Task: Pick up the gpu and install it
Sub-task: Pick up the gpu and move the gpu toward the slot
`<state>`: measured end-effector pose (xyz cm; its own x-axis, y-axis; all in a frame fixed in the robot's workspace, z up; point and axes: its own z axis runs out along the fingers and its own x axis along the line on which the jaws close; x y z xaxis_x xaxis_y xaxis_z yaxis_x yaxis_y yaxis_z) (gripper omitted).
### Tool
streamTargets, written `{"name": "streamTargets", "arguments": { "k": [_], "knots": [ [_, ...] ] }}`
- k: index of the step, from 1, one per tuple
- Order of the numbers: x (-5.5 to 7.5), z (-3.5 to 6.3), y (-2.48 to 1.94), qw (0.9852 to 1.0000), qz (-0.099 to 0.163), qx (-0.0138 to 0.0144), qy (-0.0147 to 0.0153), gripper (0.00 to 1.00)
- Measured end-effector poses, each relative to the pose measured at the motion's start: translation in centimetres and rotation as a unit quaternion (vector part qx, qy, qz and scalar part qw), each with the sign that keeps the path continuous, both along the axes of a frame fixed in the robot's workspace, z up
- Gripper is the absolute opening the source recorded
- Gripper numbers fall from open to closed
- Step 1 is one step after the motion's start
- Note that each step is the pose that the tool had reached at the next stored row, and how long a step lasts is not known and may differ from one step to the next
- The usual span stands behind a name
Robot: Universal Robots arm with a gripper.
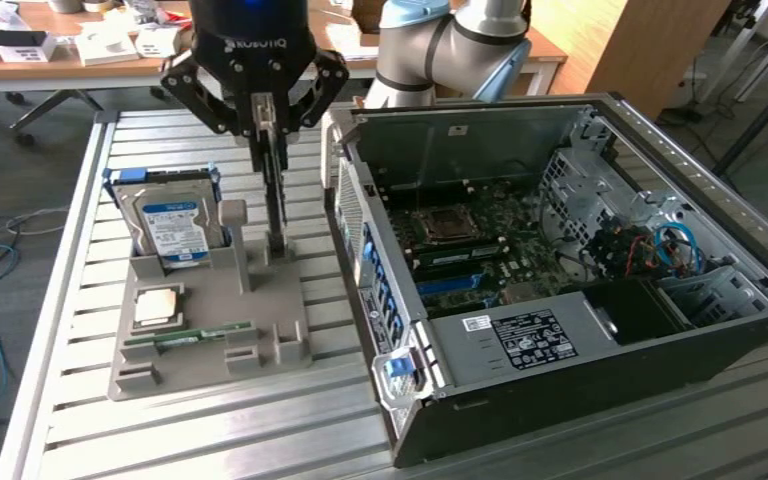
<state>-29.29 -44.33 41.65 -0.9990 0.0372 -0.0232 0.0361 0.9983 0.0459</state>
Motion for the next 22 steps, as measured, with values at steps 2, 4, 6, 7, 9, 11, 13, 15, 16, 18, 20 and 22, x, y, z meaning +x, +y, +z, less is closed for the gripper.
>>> {"name": "streamTargets", "arguments": {
  "k": [2, 4, 6, 7, 9, 11, 13, 15, 16, 18, 20, 22],
  "knots": [
    [0.0, 0.31, 0.00, 1.0000, 0.000, 0.0001, 0.0000, 0.26],
    [0.0, 0.33, 0.00, 1.0000, 0.000, 0.0001, -0.0001, 0.26],
    [0.0, 0.33, 0.00, 1.0000, 0.000, 0.0001, 0.0000, 0.26],
    [0.0, 0.33, 0.00, 1.0000, 0.000, 0.0001, 0.0000, 0.26],
    [0.0, 0.34, 0.00, 1.0000, 0.000, 0.0000, 0.0000, 0.26],
    [0.0, 0.34, 0.00, 1.0000, 0.000, 0.0000, 0.0000, 0.26],
    [0.0, 0.46, 0.00, 1.0000, 0.000, -0.0001, 0.0001, 0.26],
    [0.0, 0.88, 0.00, 1.0000, 0.000, 0.0000, 0.0001, 0.26],
    [0.0, 1.05, 0.00, 1.0000, 0.000, 0.0000, 0.0000, 0.26],
    [0.0, 1.43, 0.00, 1.0000, 0.000, 0.0000, 0.0000, 0.26],
    [0.0, 1.74, 0.00, 1.0000, 0.000, 0.0000, 0.0000, 0.26],
    [0.0, 1.87, 0.00, 1.0000, 0.000, 0.0001, 0.0000, 0.26]
  ]
}}
